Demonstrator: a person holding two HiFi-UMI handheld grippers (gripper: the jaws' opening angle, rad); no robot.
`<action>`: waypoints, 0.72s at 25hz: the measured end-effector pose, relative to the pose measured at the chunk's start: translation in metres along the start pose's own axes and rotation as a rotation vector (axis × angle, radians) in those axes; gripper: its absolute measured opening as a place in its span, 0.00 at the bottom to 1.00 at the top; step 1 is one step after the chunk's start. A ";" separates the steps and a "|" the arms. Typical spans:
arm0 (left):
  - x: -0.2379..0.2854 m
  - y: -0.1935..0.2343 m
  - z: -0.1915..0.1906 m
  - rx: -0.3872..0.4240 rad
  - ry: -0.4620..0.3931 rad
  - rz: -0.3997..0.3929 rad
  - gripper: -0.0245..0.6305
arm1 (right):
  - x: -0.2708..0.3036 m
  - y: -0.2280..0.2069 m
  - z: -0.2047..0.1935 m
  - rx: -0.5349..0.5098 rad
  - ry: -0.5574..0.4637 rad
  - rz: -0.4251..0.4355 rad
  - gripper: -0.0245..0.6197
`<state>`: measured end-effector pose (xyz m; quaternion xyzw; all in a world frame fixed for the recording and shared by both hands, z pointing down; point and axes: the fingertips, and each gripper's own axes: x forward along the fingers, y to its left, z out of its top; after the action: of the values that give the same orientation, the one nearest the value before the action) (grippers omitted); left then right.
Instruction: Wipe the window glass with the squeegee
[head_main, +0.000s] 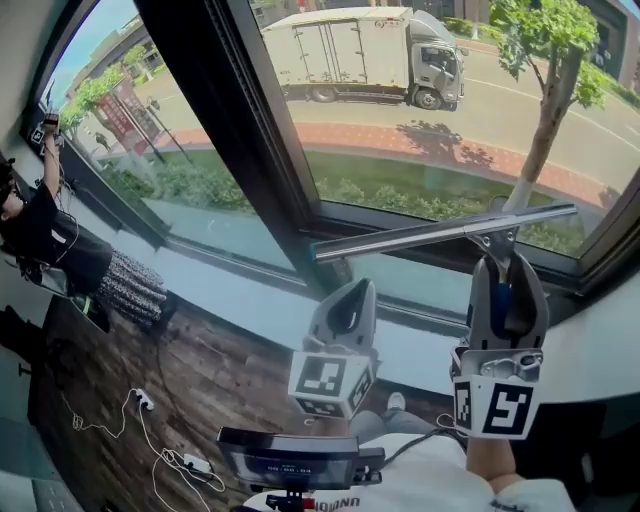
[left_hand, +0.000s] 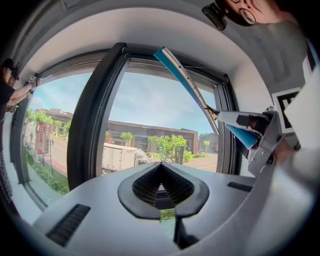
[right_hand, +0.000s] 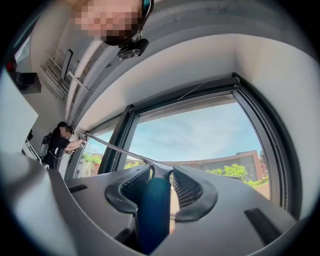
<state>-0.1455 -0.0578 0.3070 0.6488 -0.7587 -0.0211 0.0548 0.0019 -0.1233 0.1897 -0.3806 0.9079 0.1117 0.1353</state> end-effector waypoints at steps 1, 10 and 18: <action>0.009 -0.003 -0.001 0.001 0.003 -0.023 0.04 | 0.002 -0.007 -0.003 -0.006 0.004 -0.022 0.27; 0.108 -0.056 -0.012 0.041 0.010 -0.372 0.04 | -0.006 -0.076 -0.029 -0.115 0.019 -0.344 0.27; 0.115 -0.119 -0.050 0.052 -0.001 -0.561 0.04 | -0.081 -0.107 -0.049 -0.195 0.032 -0.540 0.27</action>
<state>-0.0402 -0.1879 0.3508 0.8345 -0.5499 -0.0166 0.0298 0.1256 -0.1587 0.2520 -0.6214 0.7608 0.1527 0.1086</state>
